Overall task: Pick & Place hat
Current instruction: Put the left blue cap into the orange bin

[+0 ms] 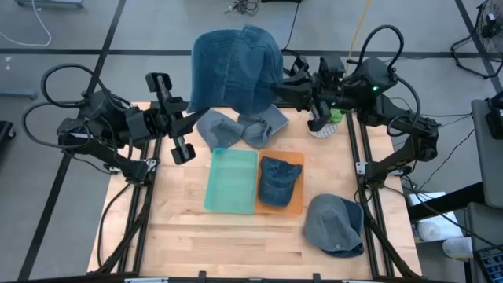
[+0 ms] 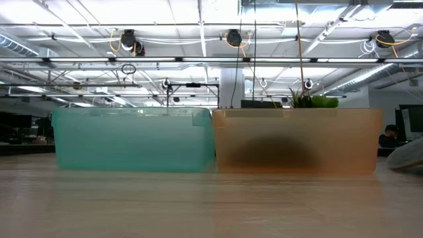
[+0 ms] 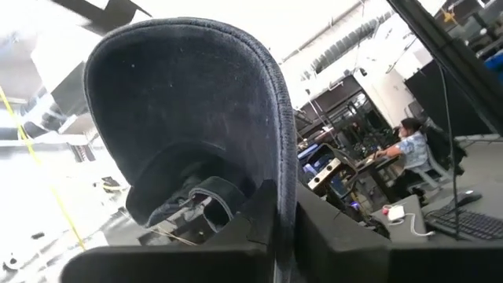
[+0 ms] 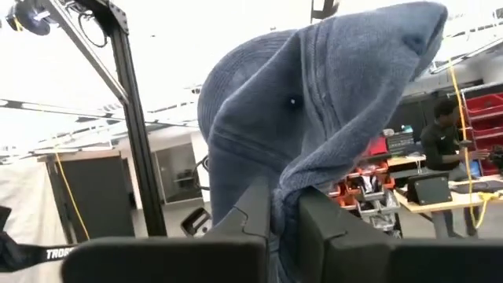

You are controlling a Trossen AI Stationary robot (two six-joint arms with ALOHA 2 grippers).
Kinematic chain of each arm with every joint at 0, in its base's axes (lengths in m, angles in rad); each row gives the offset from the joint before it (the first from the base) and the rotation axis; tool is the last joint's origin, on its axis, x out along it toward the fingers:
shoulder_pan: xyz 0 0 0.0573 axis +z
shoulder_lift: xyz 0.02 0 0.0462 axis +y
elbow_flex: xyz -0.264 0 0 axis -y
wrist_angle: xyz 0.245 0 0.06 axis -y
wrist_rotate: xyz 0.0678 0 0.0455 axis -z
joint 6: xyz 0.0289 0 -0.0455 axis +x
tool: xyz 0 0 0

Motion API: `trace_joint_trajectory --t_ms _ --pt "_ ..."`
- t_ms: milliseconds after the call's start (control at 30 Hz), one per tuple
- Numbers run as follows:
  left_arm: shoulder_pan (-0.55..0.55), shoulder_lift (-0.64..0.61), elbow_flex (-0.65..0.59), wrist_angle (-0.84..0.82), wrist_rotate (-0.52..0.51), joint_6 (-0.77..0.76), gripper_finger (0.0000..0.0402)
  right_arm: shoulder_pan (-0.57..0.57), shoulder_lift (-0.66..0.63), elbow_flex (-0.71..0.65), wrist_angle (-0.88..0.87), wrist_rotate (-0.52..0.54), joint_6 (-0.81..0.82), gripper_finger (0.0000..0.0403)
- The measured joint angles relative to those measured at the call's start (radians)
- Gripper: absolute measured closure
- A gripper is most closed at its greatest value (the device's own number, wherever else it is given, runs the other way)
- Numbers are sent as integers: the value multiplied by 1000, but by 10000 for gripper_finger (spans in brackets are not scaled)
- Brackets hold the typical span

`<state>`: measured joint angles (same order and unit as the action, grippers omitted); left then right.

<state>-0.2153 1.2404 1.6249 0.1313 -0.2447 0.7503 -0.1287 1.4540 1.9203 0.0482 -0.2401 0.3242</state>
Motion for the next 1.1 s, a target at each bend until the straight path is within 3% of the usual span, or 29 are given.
trace_joint_trajectory --t_ms 100,333,433,633,867,1100 --pt "0 -4 0 0 -12 -55 331 0 -12 -1 3 0 -34 392" --pt "1 -18 0 -39 -158 -230 252 -1 -59 -1 -18 -27 -82 392" --pt "3 -32 0 -116 -224 -282 214 -2 -78 -1 -55 -28 -86 392" --pt "3 -62 0 -325 -236 -360 155 -2 -123 0 -181 -29 -87 392" --pt "3 -100 0 -541 -203 -488 120 -2 -163 -1 -311 -57 -76 392" --pt "3 -153 0 -685 -218 -583 120 -8 -183 -1 -429 -154 -95 392"
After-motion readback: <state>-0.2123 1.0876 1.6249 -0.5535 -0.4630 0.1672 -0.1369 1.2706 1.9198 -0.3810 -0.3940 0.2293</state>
